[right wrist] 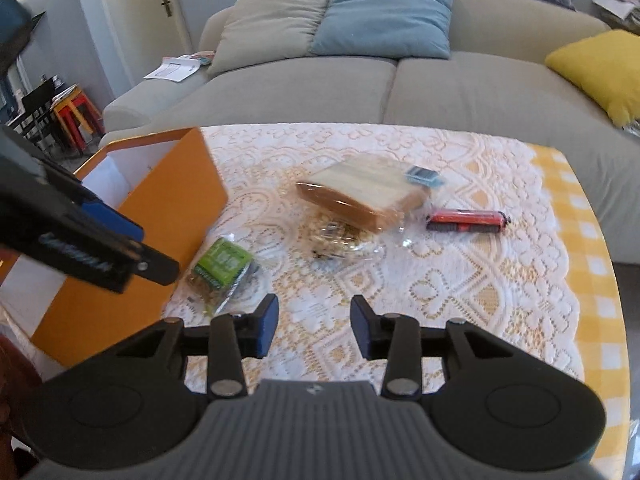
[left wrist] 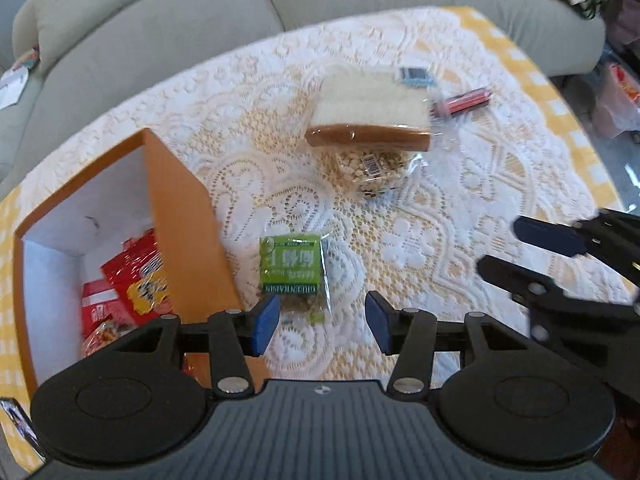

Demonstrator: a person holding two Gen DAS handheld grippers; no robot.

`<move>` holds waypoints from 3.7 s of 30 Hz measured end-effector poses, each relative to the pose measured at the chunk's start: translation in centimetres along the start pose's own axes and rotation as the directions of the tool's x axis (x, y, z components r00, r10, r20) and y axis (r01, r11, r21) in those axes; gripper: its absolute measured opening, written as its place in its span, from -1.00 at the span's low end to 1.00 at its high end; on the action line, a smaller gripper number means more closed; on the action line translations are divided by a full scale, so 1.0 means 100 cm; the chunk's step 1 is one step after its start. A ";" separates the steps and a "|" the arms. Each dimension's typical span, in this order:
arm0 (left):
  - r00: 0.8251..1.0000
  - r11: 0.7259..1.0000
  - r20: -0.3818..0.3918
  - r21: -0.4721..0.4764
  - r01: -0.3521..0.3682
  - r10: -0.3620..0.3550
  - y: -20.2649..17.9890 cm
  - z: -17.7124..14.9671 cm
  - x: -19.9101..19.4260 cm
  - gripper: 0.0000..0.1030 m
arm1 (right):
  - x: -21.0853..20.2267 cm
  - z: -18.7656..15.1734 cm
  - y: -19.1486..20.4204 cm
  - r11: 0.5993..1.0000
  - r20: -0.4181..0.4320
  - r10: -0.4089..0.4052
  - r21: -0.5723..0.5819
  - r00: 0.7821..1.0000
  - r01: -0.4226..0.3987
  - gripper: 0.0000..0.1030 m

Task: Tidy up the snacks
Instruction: 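Grasp the green raisin pack with the left tool, then grasp the bagged bread loaf with the right tool while the left tool holds the raisin pack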

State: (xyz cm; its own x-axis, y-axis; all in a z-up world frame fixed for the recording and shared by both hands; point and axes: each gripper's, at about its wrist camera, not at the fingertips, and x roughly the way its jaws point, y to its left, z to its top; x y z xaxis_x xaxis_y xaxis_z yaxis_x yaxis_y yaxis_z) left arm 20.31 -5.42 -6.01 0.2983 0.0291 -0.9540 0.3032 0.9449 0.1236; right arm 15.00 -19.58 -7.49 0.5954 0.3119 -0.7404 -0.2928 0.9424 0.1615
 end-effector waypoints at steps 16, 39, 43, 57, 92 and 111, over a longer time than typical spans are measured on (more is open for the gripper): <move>0.984 0.996 -0.154 0.033 -0.083 0.087 0.002 0.039 0.081 0.14 | 0.022 0.004 -0.019 0.993 -0.098 0.039 0.117 0.994 -0.028 -0.25; 0.992 0.998 -0.111 -0.033 -0.059 0.055 0.018 0.036 0.081 -0.14 | 0.051 0.024 -0.038 0.990 -0.049 -0.014 0.142 0.999 0.021 -0.25; 0.998 0.997 -0.058 -0.072 -0.024 0.020 0.019 0.039 0.062 -0.15 | 0.051 0.033 -0.041 0.989 0.026 -0.026 0.149 0.999 0.022 -0.25; 1.000 0.992 0.008 -0.129 0.016 -0.015 0.012 0.048 0.054 -0.16 | 0.097 0.053 -0.099 0.832 0.072 0.112 0.539 0.991 -0.133 0.32; 0.999 0.974 0.014 -0.218 0.054 -0.053 0.017 0.012 -0.002 -0.16 | 0.043 0.061 -0.065 0.925 0.075 0.111 0.356 0.991 -0.131 -0.65; 0.988 0.940 -0.020 -0.312 0.137 -0.150 0.014 -0.052 -0.001 -0.16 | -0.051 -0.019 0.042 0.975 -0.022 -0.042 -0.220 0.999 0.036 -0.64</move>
State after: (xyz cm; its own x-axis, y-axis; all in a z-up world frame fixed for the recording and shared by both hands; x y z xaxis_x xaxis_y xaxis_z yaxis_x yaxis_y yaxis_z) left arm 16.00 -2.43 -7.21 0.2314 -0.1067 -0.9670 0.0438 0.9941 -0.0992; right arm 9.33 -17.49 -4.22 0.5908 0.2697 -0.7604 -0.4288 0.9033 -0.0127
